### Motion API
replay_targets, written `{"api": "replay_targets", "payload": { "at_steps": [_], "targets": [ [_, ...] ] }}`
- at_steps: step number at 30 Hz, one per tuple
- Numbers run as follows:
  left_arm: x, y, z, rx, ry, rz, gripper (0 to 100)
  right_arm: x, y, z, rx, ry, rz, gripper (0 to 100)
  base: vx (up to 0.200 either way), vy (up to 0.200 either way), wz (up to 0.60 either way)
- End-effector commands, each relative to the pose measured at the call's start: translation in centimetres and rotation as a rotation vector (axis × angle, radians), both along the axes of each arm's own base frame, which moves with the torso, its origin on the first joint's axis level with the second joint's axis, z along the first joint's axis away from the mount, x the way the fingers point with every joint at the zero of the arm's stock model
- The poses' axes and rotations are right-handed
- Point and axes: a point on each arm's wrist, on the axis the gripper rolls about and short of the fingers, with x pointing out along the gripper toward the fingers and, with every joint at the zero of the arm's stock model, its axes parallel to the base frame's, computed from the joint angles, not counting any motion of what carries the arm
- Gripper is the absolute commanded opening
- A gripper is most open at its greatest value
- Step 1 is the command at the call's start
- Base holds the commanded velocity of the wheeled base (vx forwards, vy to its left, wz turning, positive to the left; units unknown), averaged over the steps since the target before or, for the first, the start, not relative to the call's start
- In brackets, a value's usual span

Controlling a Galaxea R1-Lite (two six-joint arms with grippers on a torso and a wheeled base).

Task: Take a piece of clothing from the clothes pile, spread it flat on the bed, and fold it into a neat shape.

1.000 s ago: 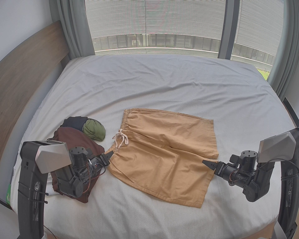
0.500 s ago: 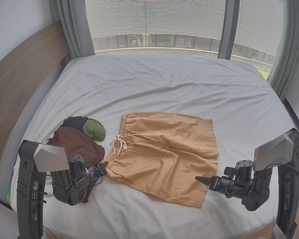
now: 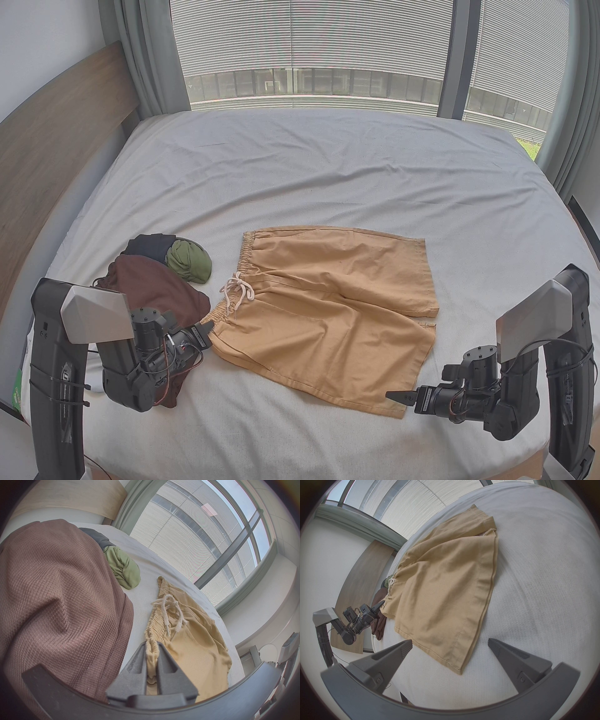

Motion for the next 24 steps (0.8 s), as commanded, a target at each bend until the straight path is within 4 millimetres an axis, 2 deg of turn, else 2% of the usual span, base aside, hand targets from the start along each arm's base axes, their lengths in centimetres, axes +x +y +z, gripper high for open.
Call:
{"api": "replay_targets", "payload": {
  "at_steps": [1,24],
  "targets": [
    [0.3,0.0,0.2,-0.003,-0.013,0.002,0,-0.4,0.3,-0.5,-0.008,0.023,0.012,100,0.000,0.000,0.00],
    [0.3,0.1,0.1,-0.003,-0.013,0.005,0,-0.5,2.3,-0.2,0.060,0.038,0.030,100,0.000,0.000,0.00]
  ]
}}
